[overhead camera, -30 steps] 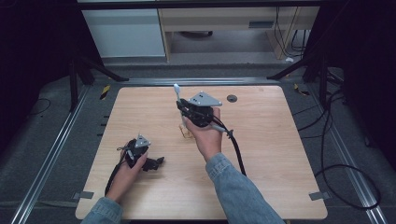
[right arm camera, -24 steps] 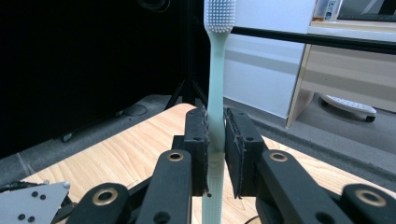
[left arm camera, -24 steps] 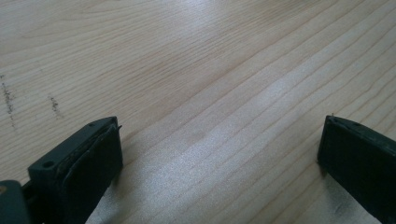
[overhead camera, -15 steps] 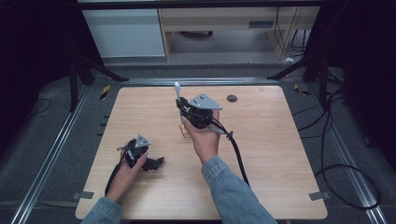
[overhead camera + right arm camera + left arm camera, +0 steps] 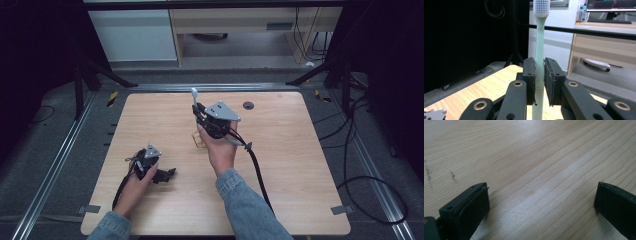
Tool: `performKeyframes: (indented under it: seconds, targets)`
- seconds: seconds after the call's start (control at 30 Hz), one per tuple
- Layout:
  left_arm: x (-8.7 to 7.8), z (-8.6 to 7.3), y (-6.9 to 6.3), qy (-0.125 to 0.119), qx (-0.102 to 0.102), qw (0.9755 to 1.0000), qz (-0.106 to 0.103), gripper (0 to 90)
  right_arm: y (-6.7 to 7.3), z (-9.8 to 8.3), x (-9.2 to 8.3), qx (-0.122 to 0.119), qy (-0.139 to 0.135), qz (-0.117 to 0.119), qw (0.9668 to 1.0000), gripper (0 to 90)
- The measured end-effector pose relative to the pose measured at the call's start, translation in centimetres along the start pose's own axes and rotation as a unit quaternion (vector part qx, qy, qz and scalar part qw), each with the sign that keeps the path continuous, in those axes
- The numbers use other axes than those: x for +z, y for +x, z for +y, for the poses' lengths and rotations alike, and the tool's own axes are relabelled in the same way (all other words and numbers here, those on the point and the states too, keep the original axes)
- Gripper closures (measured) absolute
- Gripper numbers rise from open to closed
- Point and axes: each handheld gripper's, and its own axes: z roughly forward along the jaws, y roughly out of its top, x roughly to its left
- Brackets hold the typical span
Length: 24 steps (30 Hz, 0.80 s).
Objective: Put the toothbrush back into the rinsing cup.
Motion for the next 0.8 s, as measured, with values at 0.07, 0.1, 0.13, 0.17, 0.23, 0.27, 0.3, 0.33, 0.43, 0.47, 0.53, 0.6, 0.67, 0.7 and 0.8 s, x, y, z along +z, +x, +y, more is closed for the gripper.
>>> performKeyframes:
  seconds: [0.07,0.1,0.13,0.17,0.23,0.27,0.3,0.33,0.43,0.47,0.53,0.6,0.67,0.7,0.8]
  targets:
    - [0.0,0.0,0.0,0.000,0.000,1.0000,0.000,0.0,0.0,0.0,0.0,0.001,-0.005,-0.005,1.0000,79.3]
    - [0.0,0.0,0.0,0.001,0.000,1.0000,0.000,0.0,0.1,0.0,0.0,0.000,-0.007,-0.007,1.0000,79.3]
    - [0.0,0.0,0.0,0.001,0.000,1.0000,0.000,0.0,0.2,-0.1,0.0,-0.003,-0.007,-0.009,0.9999,79.3]
    - [0.0,0.0,0.0,0.001,0.000,1.0000,0.000,0.0,0.4,-0.2,0.1,-0.004,-0.009,-0.011,0.9999,79.3]
    - [0.0,0.0,0.0,0.001,0.000,1.0000,-0.001,0.0,0.7,-0.4,0.2,-0.008,-0.010,-0.014,0.9998,79.3]
    - [0.0,0.0,0.0,0.001,0.000,1.0000,0.000,0.0,0.8,-0.4,0.3,-0.008,-0.012,-0.014,0.9998,79.3]
    - [0.0,0.0,0.0,0.001,0.000,1.0000,0.000,0.0,0.9,-0.5,0.3,-0.007,-0.012,-0.015,0.9998,79.3]
    - [0.0,0.0,0.0,0.001,0.000,1.0000,0.000,0.0,1.0,-0.5,0.4,-0.005,-0.014,-0.018,0.9997,79.3]
    - [0.0,0.0,0.0,0.001,0.000,1.0000,-0.001,0.0,1.3,-0.6,0.5,-0.012,-0.018,-0.019,0.9996,79.3]
    - [0.0,0.0,0.0,0.001,0.000,1.0000,0.000,0.0,1.4,-0.6,0.5,-0.011,-0.018,-0.019,0.9996,79.3]
    - [0.0,0.0,0.0,0.001,0.000,1.0000,-0.001,0.0,1.5,-0.8,0.5,-0.009,-0.021,-0.019,0.9996,79.3]
    - [0.0,0.0,0.0,0.001,0.000,1.0000,-0.001,0.0,1.7,-1.0,0.5,-0.007,-0.020,-0.020,0.9996,79.3]
    - [0.0,0.0,0.0,0.001,0.000,1.0000,-0.001,0.0,1.7,-1.3,0.5,-0.012,-0.021,-0.021,0.9995,79.3]
    - [0.0,0.0,0.0,0.001,0.000,1.0000,-0.001,0.0,1.7,-1.4,0.5,-0.009,-0.019,-0.022,0.9995,79.3]
    - [0.0,0.0,0.0,0.001,0.000,1.0000,-0.001,0.0,1.6,-1.8,0.5,-0.004,-0.016,-0.022,0.9996,79.3]
